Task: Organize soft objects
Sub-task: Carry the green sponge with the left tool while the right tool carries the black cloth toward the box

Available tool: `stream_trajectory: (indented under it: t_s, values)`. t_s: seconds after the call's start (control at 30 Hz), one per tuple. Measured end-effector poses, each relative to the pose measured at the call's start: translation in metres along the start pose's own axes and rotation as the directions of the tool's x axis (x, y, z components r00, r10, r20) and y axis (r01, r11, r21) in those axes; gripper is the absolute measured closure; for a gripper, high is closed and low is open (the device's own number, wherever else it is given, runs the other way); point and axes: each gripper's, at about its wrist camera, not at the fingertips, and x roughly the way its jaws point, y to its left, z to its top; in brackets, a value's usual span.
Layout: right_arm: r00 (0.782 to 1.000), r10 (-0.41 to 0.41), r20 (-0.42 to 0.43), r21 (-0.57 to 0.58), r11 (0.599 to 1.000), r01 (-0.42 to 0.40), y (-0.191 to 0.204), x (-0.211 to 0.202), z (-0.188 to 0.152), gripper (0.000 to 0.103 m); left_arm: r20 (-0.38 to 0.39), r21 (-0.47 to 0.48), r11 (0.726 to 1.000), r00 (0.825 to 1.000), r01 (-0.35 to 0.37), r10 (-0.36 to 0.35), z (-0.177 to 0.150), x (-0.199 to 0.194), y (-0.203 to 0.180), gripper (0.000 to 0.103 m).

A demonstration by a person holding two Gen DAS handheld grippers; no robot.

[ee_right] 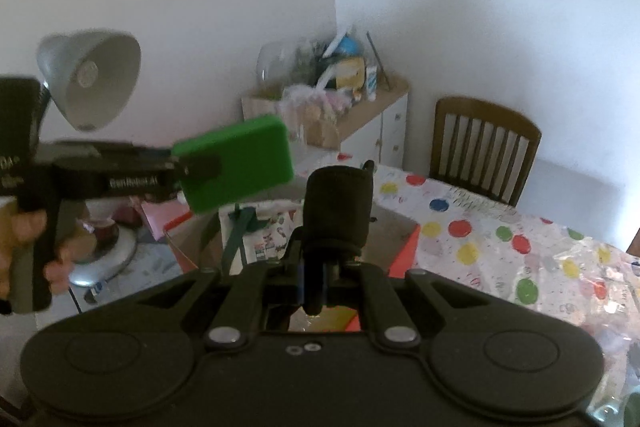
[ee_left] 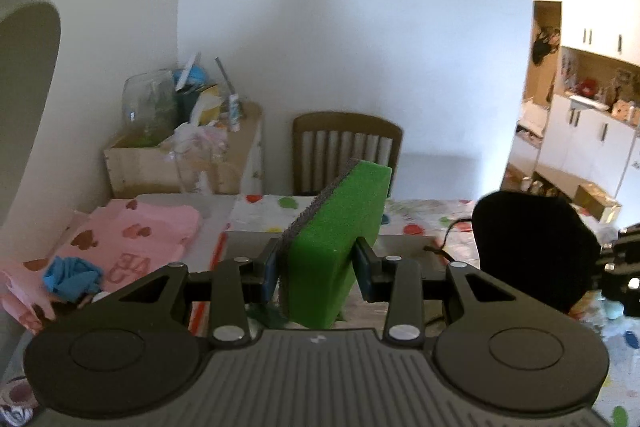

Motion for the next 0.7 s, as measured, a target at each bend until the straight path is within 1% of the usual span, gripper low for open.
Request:
stream_trajectory:
  t_s: [0.17, 0.3, 0.4, 0.43, 0.53, 0.7]
  values:
    - [0.996, -0.015, -0.091, -0.003, 1.000, 0.015, 0.005, 0.045, 0.000, 0.096, -0.056, -0.010, 0.999, 0.998, -0.036, 0.035, -0.006, 0.028, 0.019, 0.066]
    - [0.987, -0.046, -0.157, -0.016, 0.999, 0.044, 0.009, 0.073, -0.002, 0.096, -0.096, 0.016, 0.998, 0.994, -0.059, 0.060, -0.011, 0.047, 0.024, 0.066]
    - [0.974, -0.049, -0.222, -0.018, 0.999, 0.046, 0.010, 0.094, -0.001, 0.096, -0.122, 0.030, 0.998, 0.990, -0.064, 0.067, -0.017, 0.060, 0.027, 0.066]
    - [0.970, -0.061, -0.237, -0.037, 0.998, 0.054, 0.013, 0.100, -0.002, 0.096, -0.129, 0.035, 0.997, 0.989, -0.065, 0.069, -0.019, 0.063, 0.028, 0.066]
    - [0.959, -0.072, -0.273, -0.083, 0.995, 0.051, 0.021, 0.115, -0.003, 0.096, -0.148, 0.053, 0.997, 0.986, -0.065, 0.072, -0.023, 0.071, 0.027, 0.066]
    - [0.946, -0.070, -0.317, -0.085, 0.995, 0.045, 0.025, 0.138, -0.008, 0.096, -0.176, 0.076, 0.996, 0.982, -0.056, 0.069, -0.029, 0.083, 0.025, 0.066]
